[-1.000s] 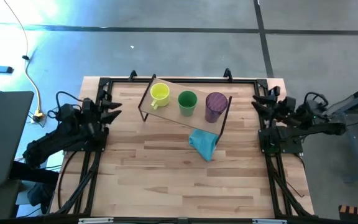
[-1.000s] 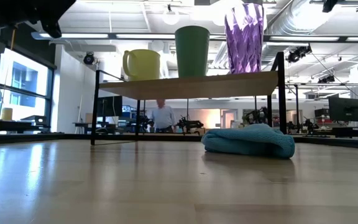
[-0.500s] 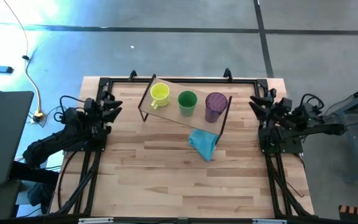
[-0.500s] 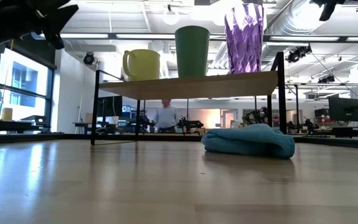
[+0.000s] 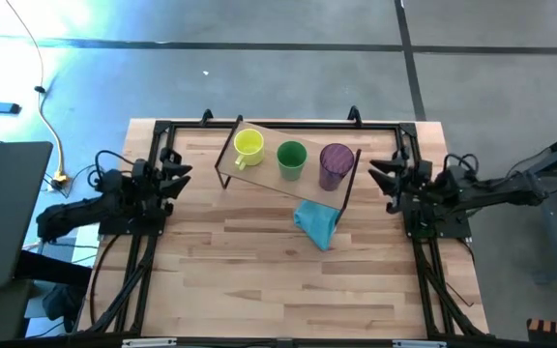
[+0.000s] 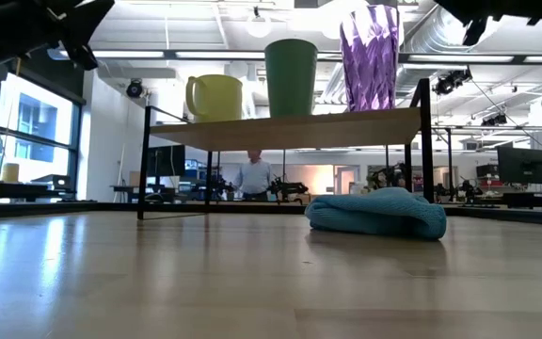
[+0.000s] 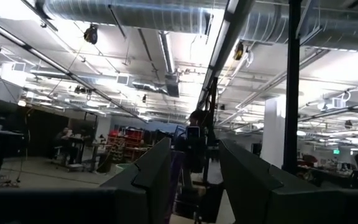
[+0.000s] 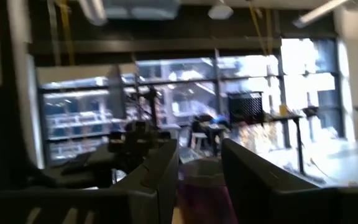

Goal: Stack small to large cups/mugs on shelf
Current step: Return to Home Position

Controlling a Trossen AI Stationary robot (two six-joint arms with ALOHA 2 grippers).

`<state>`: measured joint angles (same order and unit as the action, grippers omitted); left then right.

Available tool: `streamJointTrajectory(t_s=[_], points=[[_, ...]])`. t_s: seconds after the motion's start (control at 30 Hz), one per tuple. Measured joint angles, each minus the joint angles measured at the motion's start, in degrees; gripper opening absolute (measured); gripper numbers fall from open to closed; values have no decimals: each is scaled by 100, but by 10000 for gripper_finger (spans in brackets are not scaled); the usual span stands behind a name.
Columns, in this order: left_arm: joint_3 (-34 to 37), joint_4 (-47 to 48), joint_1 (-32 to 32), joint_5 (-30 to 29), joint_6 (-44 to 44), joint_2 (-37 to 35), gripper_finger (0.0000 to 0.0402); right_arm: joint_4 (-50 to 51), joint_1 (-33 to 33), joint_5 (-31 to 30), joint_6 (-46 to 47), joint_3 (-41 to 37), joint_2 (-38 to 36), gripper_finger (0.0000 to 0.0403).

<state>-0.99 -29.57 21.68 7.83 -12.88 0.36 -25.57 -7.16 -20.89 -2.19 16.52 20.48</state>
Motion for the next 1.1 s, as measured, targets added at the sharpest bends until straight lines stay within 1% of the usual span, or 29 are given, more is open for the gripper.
streamJointTrajectory(t_s=[0.13, 0.3, 0.5, 0.8, 1.1], points=[[0, 194, -471, -485, 294, 0, 127, -646, 0, 392, -259, -401, -46, 115], [0, 338, -828, -864, 503, 0, 127, -420, 0, 791, -379, -574, -237, 115], [-2, 393, -897, -898, 559, 0, 127, -208, -2, 814, -385, -756, -456, 115], [-4, 632, -895, -898, 558, 0, 127, 365, 0, 833, -337, -811, -1063, 115], [-4, 711, -895, -898, 559, 0, 127, 756, 0, 787, -329, -811, -1198, 115]])
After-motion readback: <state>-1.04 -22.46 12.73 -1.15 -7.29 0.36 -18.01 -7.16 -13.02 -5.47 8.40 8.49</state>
